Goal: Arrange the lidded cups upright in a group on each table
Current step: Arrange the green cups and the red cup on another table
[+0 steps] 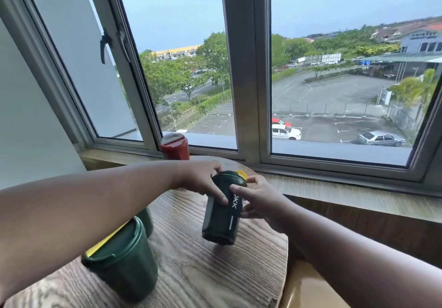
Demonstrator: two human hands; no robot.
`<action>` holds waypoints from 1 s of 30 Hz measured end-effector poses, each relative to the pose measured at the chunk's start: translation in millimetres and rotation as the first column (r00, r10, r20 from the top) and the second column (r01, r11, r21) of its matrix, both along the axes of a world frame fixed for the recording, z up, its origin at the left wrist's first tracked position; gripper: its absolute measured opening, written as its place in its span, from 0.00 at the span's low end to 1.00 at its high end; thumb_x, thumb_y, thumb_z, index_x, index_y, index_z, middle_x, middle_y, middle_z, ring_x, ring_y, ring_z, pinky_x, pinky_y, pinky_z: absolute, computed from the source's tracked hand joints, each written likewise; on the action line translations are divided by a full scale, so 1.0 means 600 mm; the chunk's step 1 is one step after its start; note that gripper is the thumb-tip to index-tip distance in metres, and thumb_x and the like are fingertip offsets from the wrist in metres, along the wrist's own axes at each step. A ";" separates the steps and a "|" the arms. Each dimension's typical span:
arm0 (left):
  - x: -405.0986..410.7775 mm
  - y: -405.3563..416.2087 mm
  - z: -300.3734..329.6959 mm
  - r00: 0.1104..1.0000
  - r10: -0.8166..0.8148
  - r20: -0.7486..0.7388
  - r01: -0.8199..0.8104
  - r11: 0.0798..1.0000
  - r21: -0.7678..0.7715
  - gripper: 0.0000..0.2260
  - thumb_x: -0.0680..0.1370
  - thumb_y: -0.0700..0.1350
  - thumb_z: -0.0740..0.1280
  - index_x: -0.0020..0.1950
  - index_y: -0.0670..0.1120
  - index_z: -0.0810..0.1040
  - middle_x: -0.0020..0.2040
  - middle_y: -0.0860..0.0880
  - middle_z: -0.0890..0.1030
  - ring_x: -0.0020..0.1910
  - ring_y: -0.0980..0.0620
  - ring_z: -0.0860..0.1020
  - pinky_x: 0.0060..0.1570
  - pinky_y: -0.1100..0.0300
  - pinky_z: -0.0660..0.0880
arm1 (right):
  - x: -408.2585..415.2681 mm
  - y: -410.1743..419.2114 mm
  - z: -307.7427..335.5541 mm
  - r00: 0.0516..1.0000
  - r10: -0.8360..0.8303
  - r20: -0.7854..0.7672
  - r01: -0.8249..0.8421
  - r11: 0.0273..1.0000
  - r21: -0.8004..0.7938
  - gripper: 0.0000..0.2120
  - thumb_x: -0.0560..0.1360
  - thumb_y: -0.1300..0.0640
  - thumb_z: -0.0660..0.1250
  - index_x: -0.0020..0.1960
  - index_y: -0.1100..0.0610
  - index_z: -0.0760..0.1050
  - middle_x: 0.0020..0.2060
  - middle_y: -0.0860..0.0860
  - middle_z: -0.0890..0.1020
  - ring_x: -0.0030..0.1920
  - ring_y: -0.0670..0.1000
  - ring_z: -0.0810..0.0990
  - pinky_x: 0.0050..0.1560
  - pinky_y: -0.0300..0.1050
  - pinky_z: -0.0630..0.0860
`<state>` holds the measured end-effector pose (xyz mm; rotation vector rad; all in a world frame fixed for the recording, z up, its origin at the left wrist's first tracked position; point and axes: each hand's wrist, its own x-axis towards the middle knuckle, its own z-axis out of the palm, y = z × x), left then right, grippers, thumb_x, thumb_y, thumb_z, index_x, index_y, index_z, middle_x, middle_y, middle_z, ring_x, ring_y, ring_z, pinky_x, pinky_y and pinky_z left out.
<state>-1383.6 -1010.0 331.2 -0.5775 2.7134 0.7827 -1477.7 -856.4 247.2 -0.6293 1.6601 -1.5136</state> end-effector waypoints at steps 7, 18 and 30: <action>0.074 -0.007 0.049 0.989 -0.126 -0.079 0.118 0.988 -0.101 0.27 0.66 0.48 0.82 0.57 0.51 0.70 0.48 0.54 0.80 0.44 0.58 0.79 0.41 0.67 0.74 | 0.057 0.013 0.047 0.727 0.014 -0.686 0.009 1.000 0.030 0.31 0.65 0.39 0.78 0.60 0.46 0.67 0.53 0.42 0.72 0.48 0.45 0.77 0.41 0.39 0.74; 0.177 -0.007 0.053 0.985 -0.150 -0.082 0.124 0.958 -0.259 0.25 0.61 0.56 0.82 0.50 0.58 0.72 0.52 0.60 0.76 0.51 0.61 0.75 0.52 0.57 0.74 | 0.118 0.001 0.061 0.624 0.204 -0.754 -0.220 0.972 0.081 0.18 0.67 0.37 0.74 0.49 0.40 0.68 0.41 0.41 0.74 0.34 0.42 0.75 0.36 0.40 0.71; 0.188 -0.062 0.079 0.988 -0.137 -0.076 0.126 0.983 -0.136 0.21 0.72 0.64 0.70 0.61 0.55 0.76 0.57 0.58 0.79 0.58 0.61 0.77 0.57 0.62 0.75 | 0.102 -0.036 0.104 0.584 0.261 -0.769 -0.230 0.961 0.151 0.22 0.72 0.26 0.57 0.53 0.41 0.70 0.47 0.43 0.81 0.45 0.44 0.81 0.50 0.51 0.80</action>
